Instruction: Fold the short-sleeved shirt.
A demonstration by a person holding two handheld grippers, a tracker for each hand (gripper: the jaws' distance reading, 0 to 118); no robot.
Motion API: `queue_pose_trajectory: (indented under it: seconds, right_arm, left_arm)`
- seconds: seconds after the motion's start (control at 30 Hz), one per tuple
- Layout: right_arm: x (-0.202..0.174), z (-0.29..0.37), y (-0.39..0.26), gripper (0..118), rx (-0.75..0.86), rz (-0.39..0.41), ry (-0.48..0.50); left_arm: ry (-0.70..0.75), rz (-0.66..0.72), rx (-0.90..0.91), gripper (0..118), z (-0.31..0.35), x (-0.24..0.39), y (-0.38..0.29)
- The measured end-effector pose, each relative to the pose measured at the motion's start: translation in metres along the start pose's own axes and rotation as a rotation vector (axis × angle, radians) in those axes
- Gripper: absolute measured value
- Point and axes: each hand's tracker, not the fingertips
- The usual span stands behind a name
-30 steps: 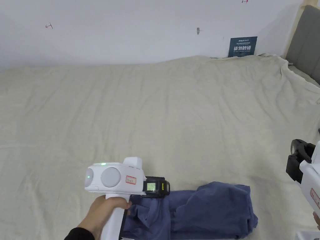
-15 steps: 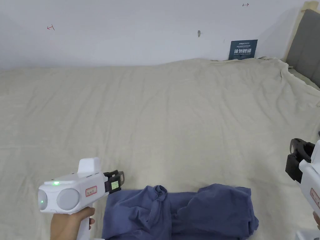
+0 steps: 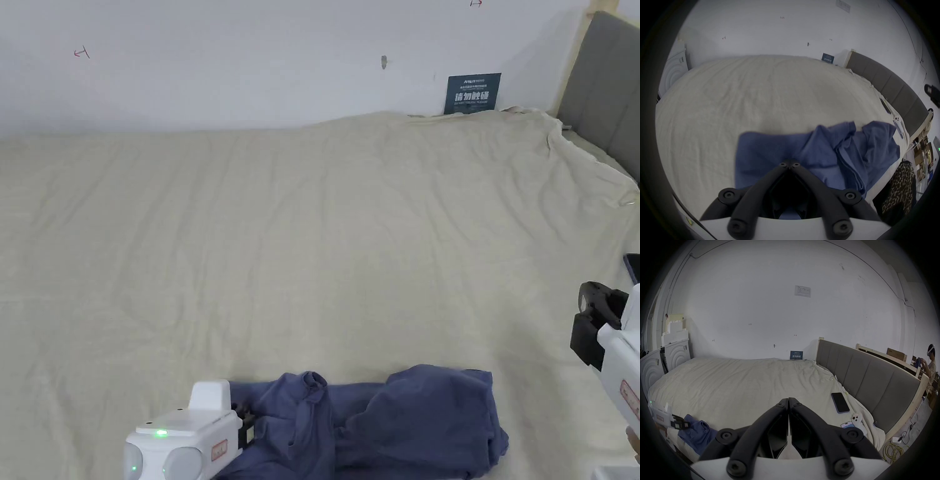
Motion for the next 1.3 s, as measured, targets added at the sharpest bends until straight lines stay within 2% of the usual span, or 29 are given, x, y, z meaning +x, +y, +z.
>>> queue_pose_trajectory:
  seconds: [0.4, 0.47, 0.67, 0.87, 1.03, 1.3]
  right_arm:
    - [0.013, 0.002, -0.005, 0, -0.024, -0.011, -0.025]
    - [0.015, 0.002, -0.006, 0, -0.024, -0.013, -0.029]
    - [0.020, 0.002, -0.007, 0, -0.026, -0.021, -0.040]
    - [0.020, 0.002, -0.007, 0, -0.028, -0.017, -0.039]
    - [0.015, 0.001, -0.004, 0, -0.021, -0.011, -0.030]
    - [0.003, 0.000, 0.003, 0, -0.004, 0.001, -0.005]
  left_arm:
    - [-0.057, -0.058, -0.001, 0, -0.018, 0.057, -0.002]
    - [-0.106, -0.049, -0.011, 0, -0.020, 0.065, -0.001]
    - [-0.103, -0.069, -0.015, 0, -0.027, 0.085, -0.001]
    - [-0.119, -0.054, -0.019, 0, -0.025, 0.080, 0.001]
    - [-0.228, 0.070, 0.008, 0, 0.001, 0.060, 0.024]
    - [-0.317, 0.122, -0.022, 0, 0.050, -0.002, 0.066]
